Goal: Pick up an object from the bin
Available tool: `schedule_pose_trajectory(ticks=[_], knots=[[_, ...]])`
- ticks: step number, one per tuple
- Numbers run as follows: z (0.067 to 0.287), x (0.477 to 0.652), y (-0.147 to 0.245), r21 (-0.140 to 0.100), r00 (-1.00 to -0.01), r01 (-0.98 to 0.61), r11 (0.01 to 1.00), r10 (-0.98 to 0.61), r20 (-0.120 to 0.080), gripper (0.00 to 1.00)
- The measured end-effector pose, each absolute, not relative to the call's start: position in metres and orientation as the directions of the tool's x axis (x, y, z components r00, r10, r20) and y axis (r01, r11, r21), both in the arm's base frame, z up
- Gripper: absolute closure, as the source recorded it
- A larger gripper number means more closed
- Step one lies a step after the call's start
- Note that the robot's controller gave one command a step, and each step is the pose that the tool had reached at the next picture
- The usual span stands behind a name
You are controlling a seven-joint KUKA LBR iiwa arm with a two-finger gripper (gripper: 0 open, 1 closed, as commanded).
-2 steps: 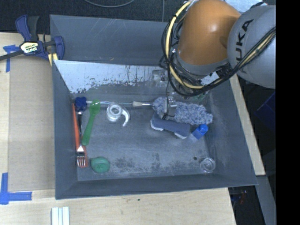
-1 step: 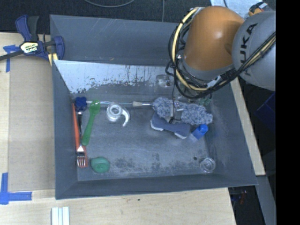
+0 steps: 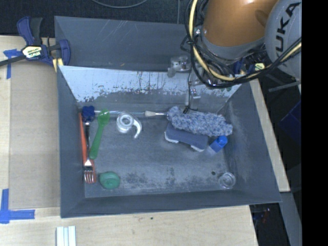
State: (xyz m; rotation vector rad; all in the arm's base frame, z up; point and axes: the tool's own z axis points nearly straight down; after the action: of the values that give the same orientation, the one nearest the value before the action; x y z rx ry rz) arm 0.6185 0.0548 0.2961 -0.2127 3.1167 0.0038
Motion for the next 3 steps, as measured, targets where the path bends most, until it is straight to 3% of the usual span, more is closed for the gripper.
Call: schedule_pose_trajectory(ticks=[1,2,3], knots=[[0.236,0.621,-0.028,-0.003,-0.997,0.074,0.997,0.074,0.004,0.00],[0.241,0.616,-0.016,-0.002,-0.999,-0.035,0.999,-0.035,-0.004,0.00],[0.286,0.624,-0.032,-0.002,-0.988,-0.155,0.988,-0.155,-0.007,0.00]])
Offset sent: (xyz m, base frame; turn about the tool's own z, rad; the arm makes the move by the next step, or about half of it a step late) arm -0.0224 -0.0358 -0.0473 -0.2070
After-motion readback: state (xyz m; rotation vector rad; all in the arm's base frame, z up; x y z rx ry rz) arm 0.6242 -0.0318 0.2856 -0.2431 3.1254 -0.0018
